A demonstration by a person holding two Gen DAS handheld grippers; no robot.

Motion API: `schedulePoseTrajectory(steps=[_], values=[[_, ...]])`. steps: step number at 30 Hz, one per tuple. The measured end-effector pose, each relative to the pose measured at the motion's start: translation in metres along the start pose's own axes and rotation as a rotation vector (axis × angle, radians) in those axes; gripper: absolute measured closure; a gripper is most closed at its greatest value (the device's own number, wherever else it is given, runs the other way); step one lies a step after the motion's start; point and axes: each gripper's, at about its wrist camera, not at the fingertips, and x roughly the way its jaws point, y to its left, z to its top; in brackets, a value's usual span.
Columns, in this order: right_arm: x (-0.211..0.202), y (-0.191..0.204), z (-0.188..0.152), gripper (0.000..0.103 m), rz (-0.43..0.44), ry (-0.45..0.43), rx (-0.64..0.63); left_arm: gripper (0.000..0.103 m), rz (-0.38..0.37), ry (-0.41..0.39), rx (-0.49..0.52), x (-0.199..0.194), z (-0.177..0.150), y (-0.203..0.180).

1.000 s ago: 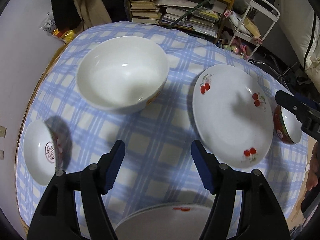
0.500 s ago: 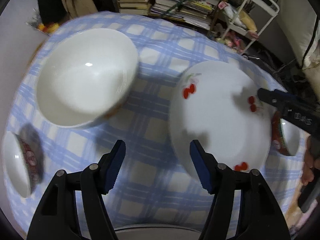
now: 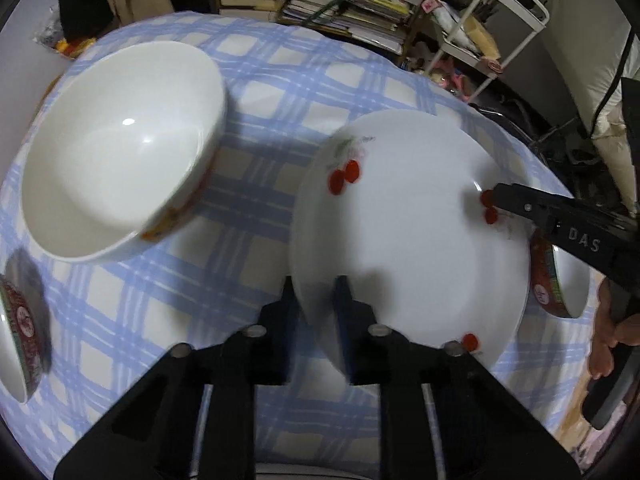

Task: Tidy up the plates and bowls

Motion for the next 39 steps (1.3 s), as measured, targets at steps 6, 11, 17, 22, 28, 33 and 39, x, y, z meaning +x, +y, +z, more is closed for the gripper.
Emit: schedulePoseTrajectory(steps=[6,11,17,22,28,33,39], values=[[-0.008,0.009,-0.001,0.092,-0.06,0.001,-0.072,0.085,0.039,-0.018,0.043,-0.008,-0.007,-0.008],[-0.024,0.013,-0.004,0.092,-0.029,-0.024,-0.069,0.086,0.022,-0.011,0.012,-0.018,-0.009,0.0],[-0.046,0.02,-0.008,0.092,0.0,-0.051,-0.049,0.086,0.019,-0.016,0.009,-0.04,-0.015,0.006],[-0.065,0.026,-0.017,0.092,0.012,-0.059,-0.035,0.086,0.009,-0.025,0.01,-0.059,-0.024,0.01],[-0.086,0.042,-0.036,0.092,0.019,-0.074,-0.045,0.086,0.005,-0.053,0.004,-0.09,-0.046,0.018],[-0.098,0.056,-0.058,0.092,0.052,-0.077,-0.043,0.086,-0.002,-0.072,-0.001,-0.113,-0.066,0.032],[-0.099,0.08,-0.09,0.092,0.078,-0.069,-0.054,0.086,0.006,-0.078,-0.05,-0.126,-0.096,0.054]])
